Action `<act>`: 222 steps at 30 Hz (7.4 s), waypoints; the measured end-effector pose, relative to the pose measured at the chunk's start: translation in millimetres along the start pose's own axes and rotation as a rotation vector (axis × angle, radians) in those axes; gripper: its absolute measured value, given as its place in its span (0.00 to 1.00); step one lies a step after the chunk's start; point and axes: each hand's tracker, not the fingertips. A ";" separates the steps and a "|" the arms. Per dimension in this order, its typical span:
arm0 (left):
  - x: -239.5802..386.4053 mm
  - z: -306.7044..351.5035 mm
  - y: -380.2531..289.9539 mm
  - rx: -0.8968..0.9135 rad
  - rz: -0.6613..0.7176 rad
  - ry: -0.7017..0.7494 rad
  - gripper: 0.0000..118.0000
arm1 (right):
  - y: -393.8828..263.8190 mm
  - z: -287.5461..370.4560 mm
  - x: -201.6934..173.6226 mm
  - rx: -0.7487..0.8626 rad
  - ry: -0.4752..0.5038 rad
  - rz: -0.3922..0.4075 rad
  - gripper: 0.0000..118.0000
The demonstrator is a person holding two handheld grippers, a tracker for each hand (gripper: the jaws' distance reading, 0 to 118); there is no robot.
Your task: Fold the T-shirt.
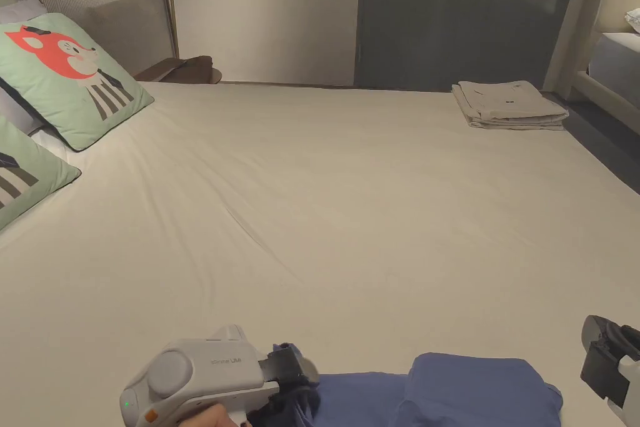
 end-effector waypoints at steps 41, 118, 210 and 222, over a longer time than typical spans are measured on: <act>-39.1 71.6 -0.9 0.166 -0.279 -0.093 0.21 | -9.9 -11.8 -15.7 -0.013 0.064 -0.001 0.00; 95.1 -32.4 -65.5 0.159 -0.672 -0.037 0.06 | -24.9 -5.3 33.6 -0.006 0.025 -0.059 0.00; -232.7 257.8 127.5 0.294 0.246 -0.003 0.21 | -21.9 -124.0 -204.2 -0.581 0.500 0.171 0.00; -131.7 266.4 83.9 0.656 -0.261 0.536 0.93 | -8.2 -118.3 -182.4 -0.541 0.484 0.141 0.00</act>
